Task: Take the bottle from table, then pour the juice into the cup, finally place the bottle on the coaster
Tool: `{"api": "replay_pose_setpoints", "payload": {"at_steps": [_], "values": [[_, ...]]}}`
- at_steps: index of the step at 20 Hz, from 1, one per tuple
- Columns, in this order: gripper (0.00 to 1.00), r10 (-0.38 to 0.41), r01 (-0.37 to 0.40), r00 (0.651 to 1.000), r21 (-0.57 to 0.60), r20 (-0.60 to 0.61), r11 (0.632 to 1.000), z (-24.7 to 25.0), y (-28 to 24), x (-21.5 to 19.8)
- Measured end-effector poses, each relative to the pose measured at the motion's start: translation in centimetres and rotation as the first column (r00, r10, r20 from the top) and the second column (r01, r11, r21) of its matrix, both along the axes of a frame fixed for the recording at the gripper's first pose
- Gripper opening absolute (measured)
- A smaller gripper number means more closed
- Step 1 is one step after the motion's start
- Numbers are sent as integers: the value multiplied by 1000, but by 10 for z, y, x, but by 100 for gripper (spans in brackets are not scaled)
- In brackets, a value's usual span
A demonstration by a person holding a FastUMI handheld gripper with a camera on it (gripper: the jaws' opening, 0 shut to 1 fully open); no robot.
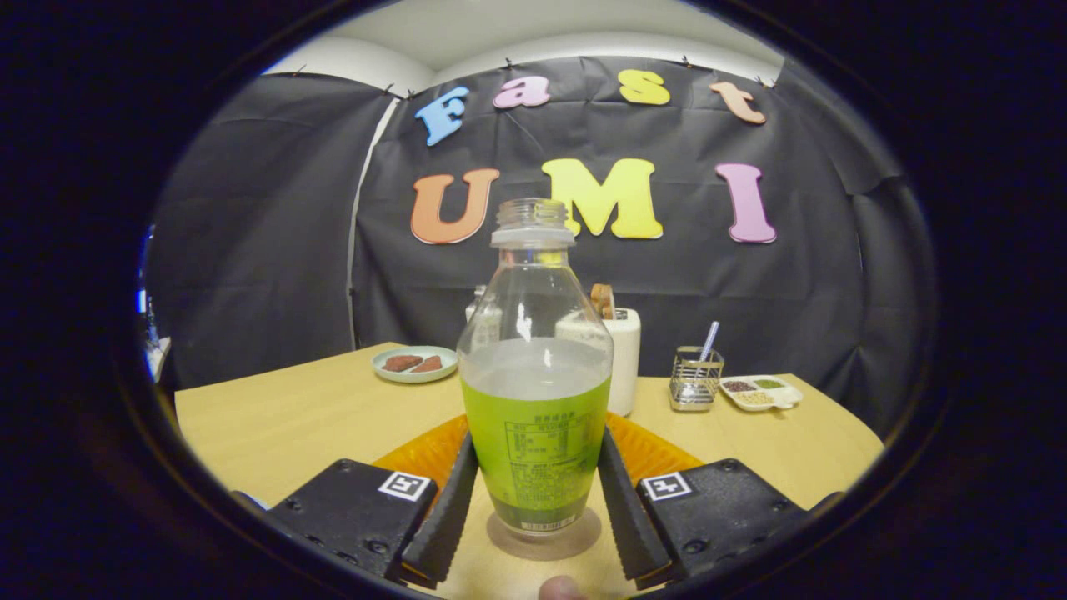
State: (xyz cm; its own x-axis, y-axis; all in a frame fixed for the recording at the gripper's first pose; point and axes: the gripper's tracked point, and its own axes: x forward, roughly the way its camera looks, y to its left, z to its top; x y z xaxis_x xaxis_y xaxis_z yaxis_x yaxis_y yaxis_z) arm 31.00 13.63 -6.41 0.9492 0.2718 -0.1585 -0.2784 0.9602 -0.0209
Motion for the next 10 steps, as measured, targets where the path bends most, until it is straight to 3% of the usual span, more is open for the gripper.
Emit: {"api": "replay_pose_setpoints", "payload": {"at_steps": [10], "values": [[79,-21,21,997,1,-75,1000,-27,-5,11]]}}
